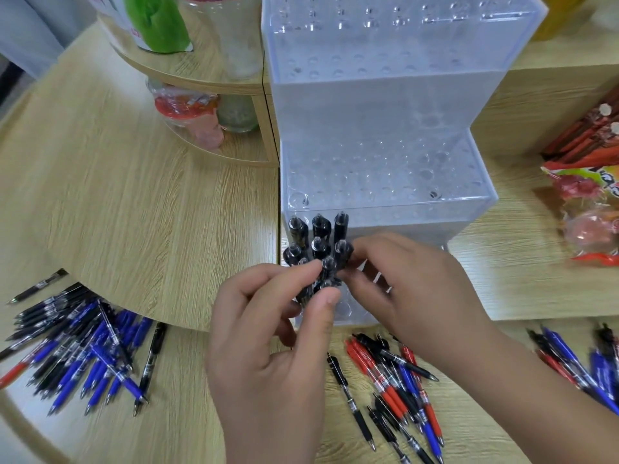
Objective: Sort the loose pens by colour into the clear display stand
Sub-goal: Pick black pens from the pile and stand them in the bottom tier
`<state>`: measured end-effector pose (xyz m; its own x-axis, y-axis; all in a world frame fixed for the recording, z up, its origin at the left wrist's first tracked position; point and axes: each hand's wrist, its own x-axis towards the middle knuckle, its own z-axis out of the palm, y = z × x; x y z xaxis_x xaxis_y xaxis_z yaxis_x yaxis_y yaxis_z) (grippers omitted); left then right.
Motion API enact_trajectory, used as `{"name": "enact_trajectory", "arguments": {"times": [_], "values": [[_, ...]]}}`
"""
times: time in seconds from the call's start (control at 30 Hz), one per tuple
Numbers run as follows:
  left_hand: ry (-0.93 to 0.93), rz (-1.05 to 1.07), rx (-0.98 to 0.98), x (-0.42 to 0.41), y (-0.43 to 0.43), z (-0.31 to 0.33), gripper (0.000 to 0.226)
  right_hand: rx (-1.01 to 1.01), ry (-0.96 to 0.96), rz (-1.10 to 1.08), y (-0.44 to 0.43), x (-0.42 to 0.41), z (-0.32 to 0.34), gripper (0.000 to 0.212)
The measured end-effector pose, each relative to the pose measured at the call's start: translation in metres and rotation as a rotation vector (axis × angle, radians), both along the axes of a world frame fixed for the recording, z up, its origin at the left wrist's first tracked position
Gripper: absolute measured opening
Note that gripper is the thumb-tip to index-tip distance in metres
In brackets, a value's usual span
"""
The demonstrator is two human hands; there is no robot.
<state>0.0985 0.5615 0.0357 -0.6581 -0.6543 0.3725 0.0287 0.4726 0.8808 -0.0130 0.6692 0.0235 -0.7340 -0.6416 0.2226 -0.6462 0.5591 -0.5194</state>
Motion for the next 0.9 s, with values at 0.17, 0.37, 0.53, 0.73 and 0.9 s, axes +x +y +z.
{"name": "enact_trajectory", "arguments": {"times": [0.17, 0.37, 0.53, 0.73, 0.9], "values": [[0.016, -0.012, 0.036, 0.002, -0.001, -0.001, 0.029, 0.015, -0.102, -0.053, 0.004, -0.002, -0.003, 0.027], [-0.009, 0.022, 0.226, 0.028, -0.007, -0.024, 0.044, -0.166, -0.180, -0.200, 0.037, 0.044, -0.017, 0.020], [-0.579, 0.029, 0.334, 0.062, 0.013, -0.092, 0.014, 0.122, -0.296, -0.276, 0.076, 0.099, -0.080, 0.009], [-0.961, -0.012, 0.157, 0.059, 0.053, -0.149, 0.026, 0.559, -0.304, -0.210, 0.108, 0.143, -0.134, 0.026], [-1.230, -0.048, -0.073, 0.048, 0.061, -0.169, 0.031, 0.723, -0.223, -0.147, 0.104, 0.151, -0.150, 0.038]]}}
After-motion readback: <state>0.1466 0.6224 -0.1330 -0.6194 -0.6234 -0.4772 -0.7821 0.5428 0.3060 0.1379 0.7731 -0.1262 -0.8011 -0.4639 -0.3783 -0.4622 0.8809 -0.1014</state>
